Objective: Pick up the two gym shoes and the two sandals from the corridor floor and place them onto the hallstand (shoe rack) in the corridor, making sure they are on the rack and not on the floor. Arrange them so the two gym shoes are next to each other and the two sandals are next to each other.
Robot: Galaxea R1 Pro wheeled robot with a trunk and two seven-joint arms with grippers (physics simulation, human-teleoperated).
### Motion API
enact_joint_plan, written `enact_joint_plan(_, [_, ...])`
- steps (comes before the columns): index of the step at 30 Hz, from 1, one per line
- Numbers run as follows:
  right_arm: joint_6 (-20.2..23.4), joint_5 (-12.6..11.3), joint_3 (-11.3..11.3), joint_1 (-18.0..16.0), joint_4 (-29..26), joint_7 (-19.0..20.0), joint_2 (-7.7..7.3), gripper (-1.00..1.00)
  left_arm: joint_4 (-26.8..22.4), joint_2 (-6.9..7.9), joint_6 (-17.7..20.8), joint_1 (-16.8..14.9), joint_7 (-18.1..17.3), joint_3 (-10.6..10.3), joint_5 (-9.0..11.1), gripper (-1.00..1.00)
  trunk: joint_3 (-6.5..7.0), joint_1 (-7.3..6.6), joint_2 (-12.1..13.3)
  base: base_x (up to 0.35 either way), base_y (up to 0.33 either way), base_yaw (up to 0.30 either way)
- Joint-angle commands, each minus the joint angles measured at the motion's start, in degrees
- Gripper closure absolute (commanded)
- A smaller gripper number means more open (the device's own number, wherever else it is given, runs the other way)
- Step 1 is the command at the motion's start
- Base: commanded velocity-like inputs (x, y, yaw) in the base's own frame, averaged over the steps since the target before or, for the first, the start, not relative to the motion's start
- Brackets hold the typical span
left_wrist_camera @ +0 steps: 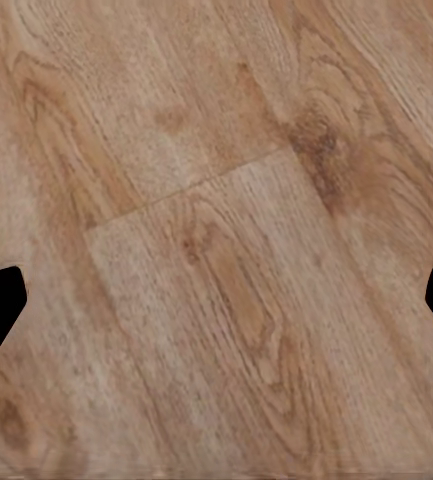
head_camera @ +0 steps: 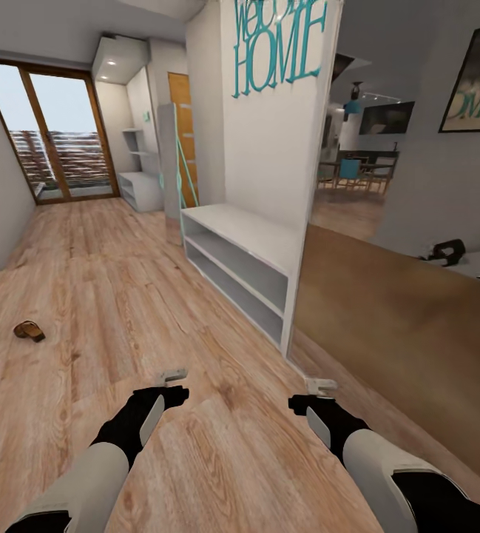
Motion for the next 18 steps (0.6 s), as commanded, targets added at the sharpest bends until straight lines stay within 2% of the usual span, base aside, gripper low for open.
enact_joint_plan(1, [0.0, 0.0, 0.0, -0.02, 0.0, 0.0, 0.0, -1.0, 0.0, 0.0, 0.01, 0.0, 0.0, 0.0, 0.0, -1.0, 0.0, 0.0, 0.0, -0.319, 0.05, -0.001])
enact_joint_plan(11, [0.0, 0.0, 0.0, -0.02, 0.02, 0.0, 0.0, -1.0, -0.02, 0.0, 0.02, 0.0, 0.0, 0.0, 0.0, -1.0, 0.0, 0.0, 0.0, -0.278, 0.159, 0.0])
enact_joint_plan(18, [0.0, 0.0, 0.0, -0.02, -0.01, -0.01, 0.0, -1.0, -0.07, 0.0, 0.03, 0.0, 0.0, 0.0, 0.0, -1.0, 0.0, 0.0, 0.0, -0.028, 0.326, 0.0])
